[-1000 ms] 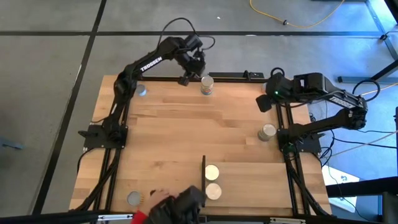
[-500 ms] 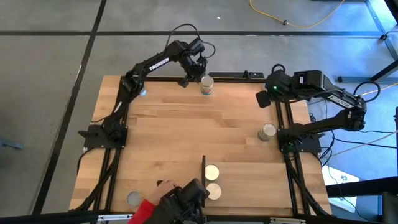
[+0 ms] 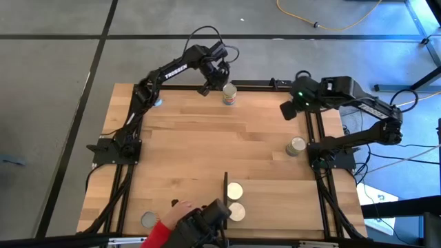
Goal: Pick and place cans onto a shelf
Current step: Put the canned tomatoes on the shelf
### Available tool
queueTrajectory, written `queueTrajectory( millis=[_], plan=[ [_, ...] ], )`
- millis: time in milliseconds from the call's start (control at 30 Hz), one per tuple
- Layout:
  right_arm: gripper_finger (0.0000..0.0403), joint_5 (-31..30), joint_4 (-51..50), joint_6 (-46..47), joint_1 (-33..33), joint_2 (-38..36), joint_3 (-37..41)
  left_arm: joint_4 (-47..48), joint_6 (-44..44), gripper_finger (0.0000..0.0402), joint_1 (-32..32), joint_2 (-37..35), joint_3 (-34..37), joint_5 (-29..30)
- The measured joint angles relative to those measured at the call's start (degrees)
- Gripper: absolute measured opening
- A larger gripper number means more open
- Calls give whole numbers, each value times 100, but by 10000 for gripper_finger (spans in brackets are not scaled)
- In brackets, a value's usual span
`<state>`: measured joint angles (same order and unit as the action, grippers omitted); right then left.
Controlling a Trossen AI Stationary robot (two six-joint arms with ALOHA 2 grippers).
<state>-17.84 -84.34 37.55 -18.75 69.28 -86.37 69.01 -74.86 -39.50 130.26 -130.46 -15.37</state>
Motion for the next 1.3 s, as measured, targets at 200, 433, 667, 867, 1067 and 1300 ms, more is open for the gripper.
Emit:
queueTrajectory(
  millis=[200,433,667,867,1067,1300],
  plan=[
    [3,968,1369,-1454,-795,672,2,135,750,32,76,-328,1,-47],
    [3,2395,2583,-2699,-1755,1448,2,451,1692,10,-27,-844,1,-635],
    [3,2693,2836,-3661,-1981,2525,-538,501,2049,1,-152,-1155,-1,-819],
    [3,2701,2836,-4988,-1877,3507,-1232,574,2082,1,-173,-1210,1,-790],
    [21,2701,2806,-5682,-1881,3877,-1496,723,2082,1,-174,-1209,1,-696],
    [73,2793,2855,-6702,-1820,3874,-1471,905,2019,1,-182,-1209,1,-483]
  ],
)
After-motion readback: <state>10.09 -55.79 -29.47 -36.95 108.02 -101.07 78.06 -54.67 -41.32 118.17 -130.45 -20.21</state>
